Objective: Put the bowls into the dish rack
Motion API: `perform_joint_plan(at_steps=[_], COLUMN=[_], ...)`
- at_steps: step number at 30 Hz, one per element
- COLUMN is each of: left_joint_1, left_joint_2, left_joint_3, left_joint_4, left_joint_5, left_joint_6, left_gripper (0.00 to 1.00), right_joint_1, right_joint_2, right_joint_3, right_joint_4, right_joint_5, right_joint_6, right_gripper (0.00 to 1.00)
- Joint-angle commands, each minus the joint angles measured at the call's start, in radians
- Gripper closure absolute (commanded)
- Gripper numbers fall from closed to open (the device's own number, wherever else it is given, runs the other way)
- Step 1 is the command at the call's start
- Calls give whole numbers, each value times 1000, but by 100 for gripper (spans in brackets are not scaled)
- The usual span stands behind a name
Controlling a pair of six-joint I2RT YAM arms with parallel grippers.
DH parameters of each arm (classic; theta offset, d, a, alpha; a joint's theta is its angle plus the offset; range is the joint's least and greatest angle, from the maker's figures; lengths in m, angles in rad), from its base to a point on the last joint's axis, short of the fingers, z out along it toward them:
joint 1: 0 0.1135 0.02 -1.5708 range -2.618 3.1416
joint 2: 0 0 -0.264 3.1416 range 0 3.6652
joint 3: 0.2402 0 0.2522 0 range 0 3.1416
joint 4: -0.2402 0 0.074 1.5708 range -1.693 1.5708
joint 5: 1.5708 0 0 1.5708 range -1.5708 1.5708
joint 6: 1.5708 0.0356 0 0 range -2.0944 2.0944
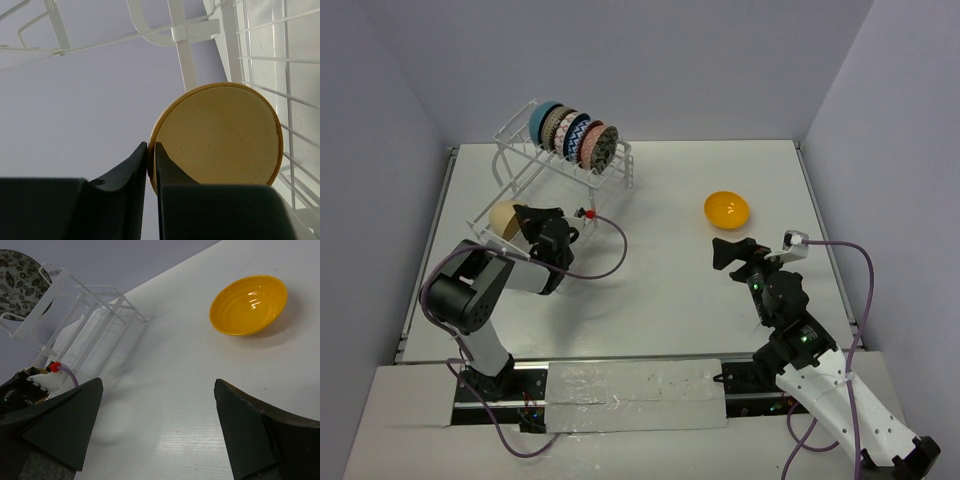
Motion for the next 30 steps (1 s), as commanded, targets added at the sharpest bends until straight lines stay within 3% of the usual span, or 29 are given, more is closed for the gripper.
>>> perform_joint_plan(at_steps=[1, 6, 10, 14, 18, 21, 27, 28, 29, 30], left_joint_1=[-58, -98, -116, -130, -147, -155, -142, -139, -136, -133], left_joint_2=[49, 125, 165, 190, 190, 193, 196, 184, 143, 114], left_joint_3=[59, 94, 108, 125, 161, 168, 190, 209, 235, 301], left_joint_4=[-41, 27, 97, 130, 73, 9, 139, 110, -56, -185], left_joint_5=[-42, -104, -144, -164, -184, -194, -211, -219, -219, -211], left_joint_6=[-83, -75, -47, -44, -119, -168, -150, -188, -254, -446], left_gripper=[82, 72, 49, 34, 36, 44, 50, 48, 47, 47], right_joint_1=[-7, -7, -7, -7, -9, -7, -9, -9, -9, -9], right_joint_2=[-5, -14, -14, -13, -13, -11, -11, -13, -13, -14], right_joint_3=[-14, -16, -16, -14, -16, -16, -16, -16, -16, -16], right_joint_4=[25, 25, 25, 25, 27, 28, 27, 27, 25, 25], right_joint_5=[15, 16, 15, 13, 15, 15, 13, 15, 15, 16], right_joint_6=[5, 5, 5, 5, 6, 5, 3, 1, 3, 3], right_gripper=[0, 0, 0, 0, 0, 0, 0, 0, 0, 0])
